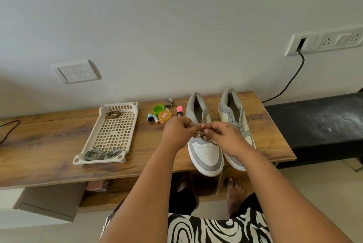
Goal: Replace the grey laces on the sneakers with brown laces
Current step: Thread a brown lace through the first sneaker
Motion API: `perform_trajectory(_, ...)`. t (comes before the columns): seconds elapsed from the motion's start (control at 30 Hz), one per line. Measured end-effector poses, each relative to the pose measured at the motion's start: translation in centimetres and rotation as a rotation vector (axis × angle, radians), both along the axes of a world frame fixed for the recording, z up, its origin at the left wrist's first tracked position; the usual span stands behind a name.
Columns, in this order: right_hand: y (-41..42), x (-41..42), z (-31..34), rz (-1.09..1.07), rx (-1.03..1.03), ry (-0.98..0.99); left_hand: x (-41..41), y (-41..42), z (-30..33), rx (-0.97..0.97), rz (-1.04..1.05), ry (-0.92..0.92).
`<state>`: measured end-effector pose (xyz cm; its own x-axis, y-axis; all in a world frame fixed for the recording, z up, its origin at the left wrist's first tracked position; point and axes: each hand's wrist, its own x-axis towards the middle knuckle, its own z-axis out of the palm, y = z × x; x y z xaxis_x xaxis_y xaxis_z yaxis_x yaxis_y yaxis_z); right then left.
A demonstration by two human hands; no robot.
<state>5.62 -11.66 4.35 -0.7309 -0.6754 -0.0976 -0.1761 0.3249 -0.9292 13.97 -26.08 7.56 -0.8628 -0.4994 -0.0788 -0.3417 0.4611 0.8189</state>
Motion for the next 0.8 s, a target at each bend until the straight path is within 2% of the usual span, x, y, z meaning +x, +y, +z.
perform_trajectory(0.13,-0.3,-1.4,-1.5,-0.257,-0.007,0.031,-0.9,-0.6,-1.1,0.014,0.049,0.012)
perform_trajectory(0.23,-0.3,-2.1,-2.5,-0.431,0.046,0.048,-2.0,-1.3,-1.6,-0.07,0.086,0.059)
perform_trajectory(0.33,-0.8,-2.5,-2.9,-0.411,0.072,0.156,-3.2,-1.5,-2.2,-0.199,0.03,0.078)
perform_trajectory(0.43,-1.6,-2.6,-2.6,-0.357,0.123,0.33,-4.4,-1.1,-2.6,-0.371,-0.016,0.018)
perform_trajectory(0.57,-1.6,-3.1,-2.6,-0.329,0.181,0.466,-5.5,-0.9,-2.7,-0.56,0.014,-0.082)
perform_trajectory(0.7,-1.7,-3.3,-2.8,-0.314,0.258,0.574,-6.0,-1.7,-2.7,-0.55,0.002,-0.155)
perform_trajectory(0.8,-2.0,-3.3,-3.6,-0.327,0.219,0.57,-6.3,-1.9,-2.7,-0.511,-0.045,-0.217)
